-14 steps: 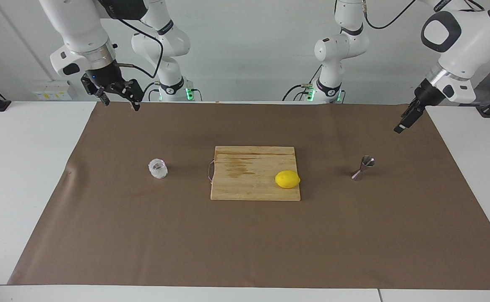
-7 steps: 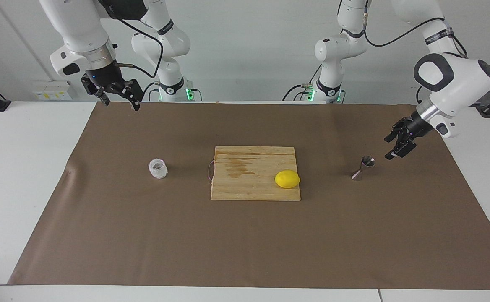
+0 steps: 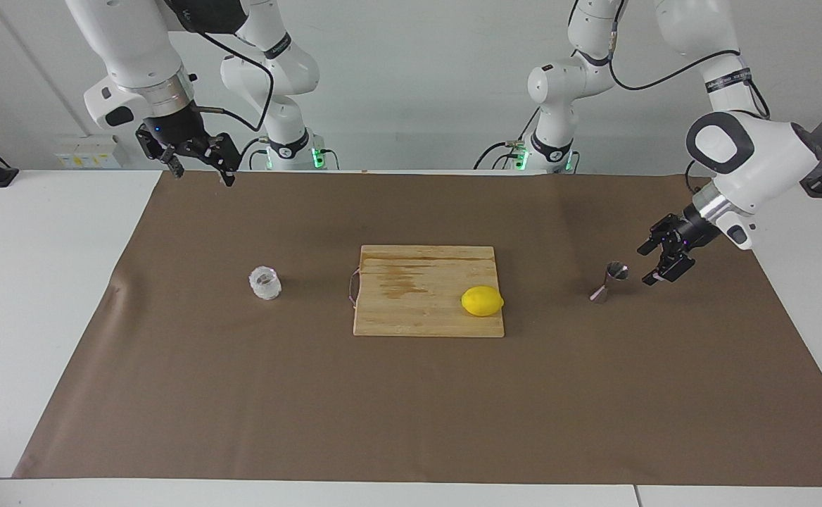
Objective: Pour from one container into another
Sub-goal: 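Open the left gripper and reach toward the metal jigger, then close the left gripper around the metal jigger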
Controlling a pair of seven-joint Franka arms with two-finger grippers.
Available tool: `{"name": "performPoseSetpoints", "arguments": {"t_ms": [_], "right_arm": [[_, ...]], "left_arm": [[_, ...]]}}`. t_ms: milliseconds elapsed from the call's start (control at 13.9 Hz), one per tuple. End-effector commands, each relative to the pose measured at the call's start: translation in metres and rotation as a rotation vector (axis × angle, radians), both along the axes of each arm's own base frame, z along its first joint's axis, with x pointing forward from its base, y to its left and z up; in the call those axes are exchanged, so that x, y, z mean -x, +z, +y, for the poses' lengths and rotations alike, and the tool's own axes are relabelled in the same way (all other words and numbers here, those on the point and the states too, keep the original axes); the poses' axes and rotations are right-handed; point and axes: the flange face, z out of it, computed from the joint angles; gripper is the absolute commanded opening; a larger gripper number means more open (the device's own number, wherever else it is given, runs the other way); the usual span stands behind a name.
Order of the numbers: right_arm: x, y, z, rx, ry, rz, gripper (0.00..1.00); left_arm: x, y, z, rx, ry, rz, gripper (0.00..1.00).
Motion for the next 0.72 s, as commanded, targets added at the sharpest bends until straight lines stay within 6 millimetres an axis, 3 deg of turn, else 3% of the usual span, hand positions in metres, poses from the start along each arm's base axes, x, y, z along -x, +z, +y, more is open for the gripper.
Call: {"name": "performPoseSetpoints", "arguments": {"t_ms": [0,504,648], "right_arm": [[0.002,-0.001,-0.006,-0.014,-0.025,-0.006,1.00],[0.002,-0.001,-0.006,-0.014,-0.024,-0.006,1.00],[0.002,-0.001,-0.006,-0.014,-0.024,-0.006,1.00]], "left_arm": [[0.005,-0.016,-0.009,0.001,0.019,-0.005,1.00],[0.005,-0.032,-0.043,-0.027,0.018,-0.029,1.00],[0.006,-0.034,-0.044,-0.027,0.017,-0.025,1.00]]}}
